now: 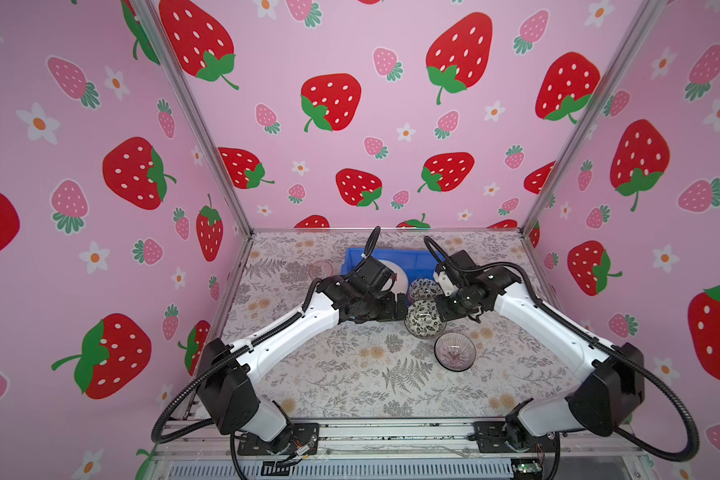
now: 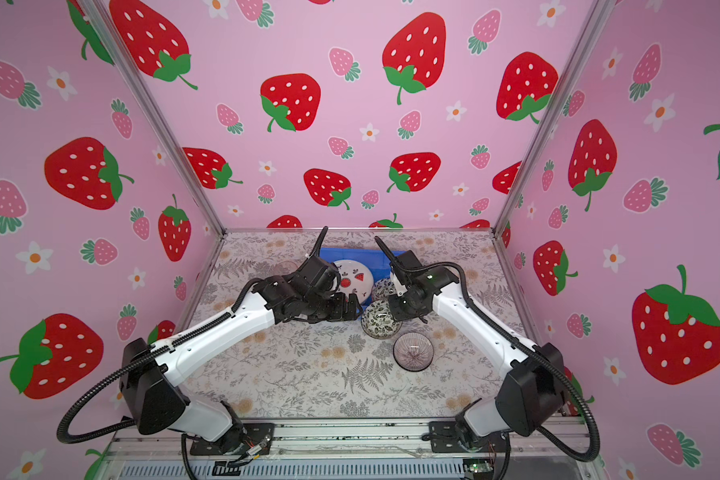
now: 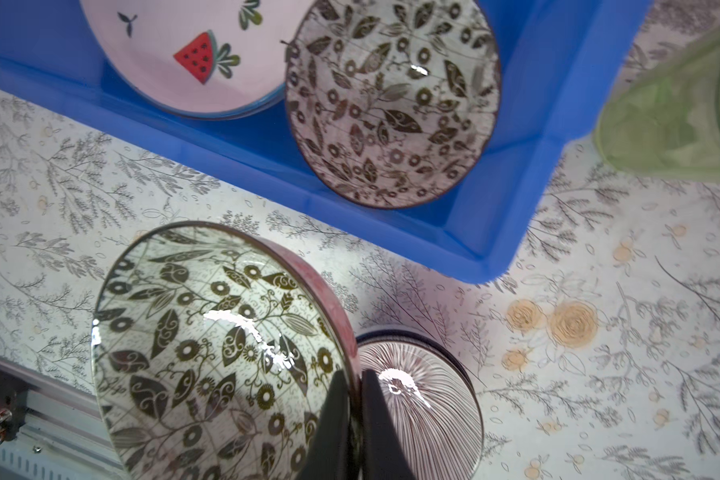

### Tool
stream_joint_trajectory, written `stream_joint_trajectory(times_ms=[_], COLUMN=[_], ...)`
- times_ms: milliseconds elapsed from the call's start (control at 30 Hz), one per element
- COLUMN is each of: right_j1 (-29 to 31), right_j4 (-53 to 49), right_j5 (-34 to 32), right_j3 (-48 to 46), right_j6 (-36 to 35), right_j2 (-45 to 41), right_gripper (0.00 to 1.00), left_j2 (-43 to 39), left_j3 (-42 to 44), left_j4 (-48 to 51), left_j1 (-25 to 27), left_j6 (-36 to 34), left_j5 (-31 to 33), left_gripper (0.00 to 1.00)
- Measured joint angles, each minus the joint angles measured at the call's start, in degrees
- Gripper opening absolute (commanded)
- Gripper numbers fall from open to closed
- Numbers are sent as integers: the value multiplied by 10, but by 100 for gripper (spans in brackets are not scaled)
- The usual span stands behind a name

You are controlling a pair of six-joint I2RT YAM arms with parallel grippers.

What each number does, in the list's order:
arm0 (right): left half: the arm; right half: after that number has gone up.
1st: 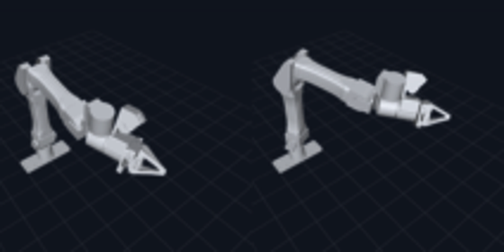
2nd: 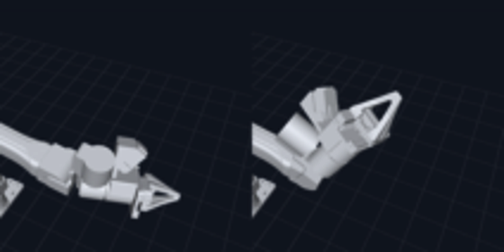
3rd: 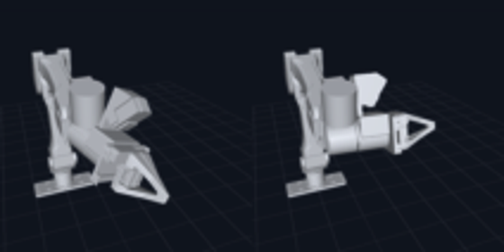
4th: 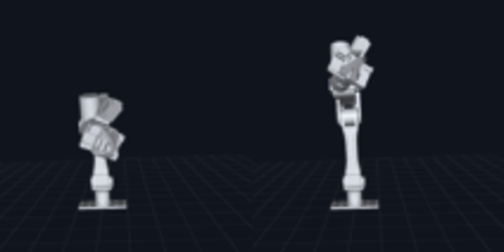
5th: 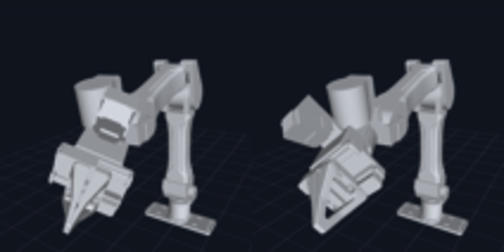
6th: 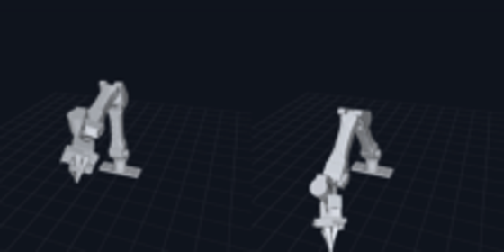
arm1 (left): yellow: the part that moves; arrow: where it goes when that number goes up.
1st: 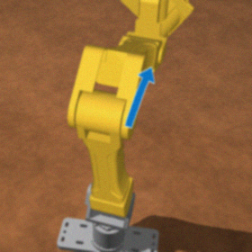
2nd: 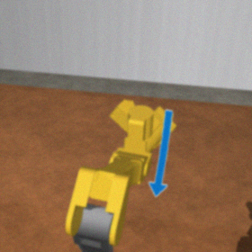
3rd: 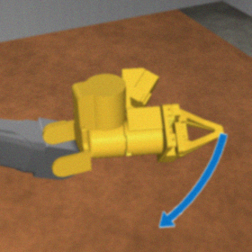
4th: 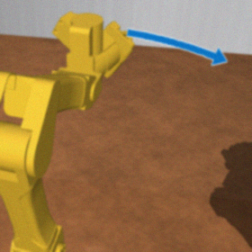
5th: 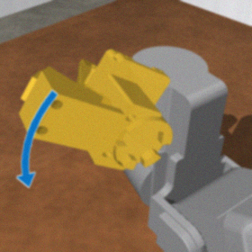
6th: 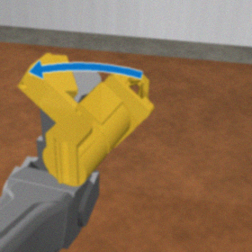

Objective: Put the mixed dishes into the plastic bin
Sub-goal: 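Carry the bowl toward the left gripper while the left gripper grasps its rim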

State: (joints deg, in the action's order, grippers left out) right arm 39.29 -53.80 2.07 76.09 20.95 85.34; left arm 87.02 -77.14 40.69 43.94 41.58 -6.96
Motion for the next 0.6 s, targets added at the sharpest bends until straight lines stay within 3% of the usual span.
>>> stream_joint_trajectory(times_ms=[167, 400, 600], right_j1=[31, 61, 78], right_j4=[9, 15, 14], right_j5=[7, 14, 15], right_j3=[52, 105, 116], right_j6=[-7, -16, -15], right_j2=[53, 93, 100], right_gripper=[0, 0, 0], left_j2=[-3, -15, -30], left_j3=[27, 46, 47], left_j4=[1, 6, 15], left_j1=[-1, -1, -12], left_j6=[15, 29, 32], left_j5=[20, 47, 65], left_gripper=[92, 63, 53])
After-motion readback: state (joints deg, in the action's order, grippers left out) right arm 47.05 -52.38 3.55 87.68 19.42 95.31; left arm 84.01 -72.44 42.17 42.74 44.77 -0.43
